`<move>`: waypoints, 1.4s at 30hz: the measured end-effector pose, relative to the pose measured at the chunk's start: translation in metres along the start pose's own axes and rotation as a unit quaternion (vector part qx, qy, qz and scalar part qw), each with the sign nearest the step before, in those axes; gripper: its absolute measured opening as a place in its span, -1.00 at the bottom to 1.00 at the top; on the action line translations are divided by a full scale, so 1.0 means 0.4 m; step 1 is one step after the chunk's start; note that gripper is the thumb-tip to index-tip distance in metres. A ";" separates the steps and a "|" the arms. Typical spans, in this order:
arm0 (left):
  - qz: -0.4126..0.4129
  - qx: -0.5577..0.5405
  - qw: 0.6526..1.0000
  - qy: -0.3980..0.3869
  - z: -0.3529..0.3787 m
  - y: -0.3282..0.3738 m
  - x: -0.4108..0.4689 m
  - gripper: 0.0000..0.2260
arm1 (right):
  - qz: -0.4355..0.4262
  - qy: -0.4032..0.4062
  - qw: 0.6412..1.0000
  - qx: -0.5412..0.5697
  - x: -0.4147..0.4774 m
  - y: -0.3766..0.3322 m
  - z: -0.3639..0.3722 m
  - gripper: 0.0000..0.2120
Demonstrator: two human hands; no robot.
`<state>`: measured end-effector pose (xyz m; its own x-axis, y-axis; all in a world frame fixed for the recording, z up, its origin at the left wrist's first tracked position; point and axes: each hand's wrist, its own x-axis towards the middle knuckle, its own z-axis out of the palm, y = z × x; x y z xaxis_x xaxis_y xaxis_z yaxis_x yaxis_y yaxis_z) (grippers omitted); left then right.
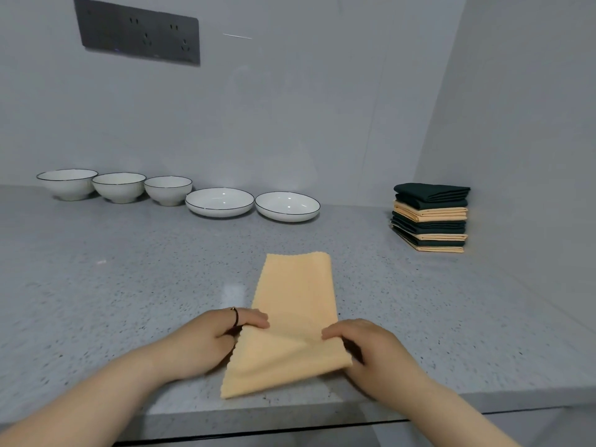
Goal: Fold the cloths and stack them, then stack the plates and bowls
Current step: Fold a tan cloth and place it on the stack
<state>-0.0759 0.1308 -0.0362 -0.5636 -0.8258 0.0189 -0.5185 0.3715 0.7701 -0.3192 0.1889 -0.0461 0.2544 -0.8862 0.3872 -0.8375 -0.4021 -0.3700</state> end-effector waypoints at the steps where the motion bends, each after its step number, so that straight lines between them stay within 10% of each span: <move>1: -0.002 0.009 1.000 0.003 -0.002 -0.008 0.002 -0.23 | 0.023 -0.007 1.000 0.019 0.009 -0.011 -0.005 -0.71; 12: -0.071 -0.034 0.991 0.110 0.001 0.031 0.087 -0.94 | 0.236 0.013 0.953 0.190 0.118 -0.002 -0.020 -0.67; 17: -0.121 -0.014 0.978 0.167 0.007 0.033 0.152 -0.60 | 0.304 -0.008 0.944 0.130 0.194 0.020 -0.014 -0.57; 25: -0.152 0.150 0.956 0.200 0.014 0.060 0.175 -0.88 | 0.366 -0.105 0.925 -0.011 0.259 0.043 0.021 -0.64; 31: -0.010 0.341 0.930 0.135 0.032 0.092 0.257 -0.53 | 0.366 -0.119 0.922 -0.023 0.266 0.048 0.017 -0.62; 37: -0.019 0.342 0.938 0.053 0.062 0.075 0.354 -0.65 | 0.356 -0.145 0.923 -0.022 0.270 0.049 0.010 -0.80; 42: -0.011 0.350 0.931 0.098 0.077 0.063 0.352 -0.63 | 0.347 -0.097 0.932 -0.025 0.261 0.038 0.010 -0.54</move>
<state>-0.1882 0.0368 -0.0339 -0.4563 -0.8721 0.1768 -0.8592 0.4835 0.1676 -0.3034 0.0895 -0.0147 -0.2798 -0.9556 -0.0924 -0.8527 0.2916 -0.4334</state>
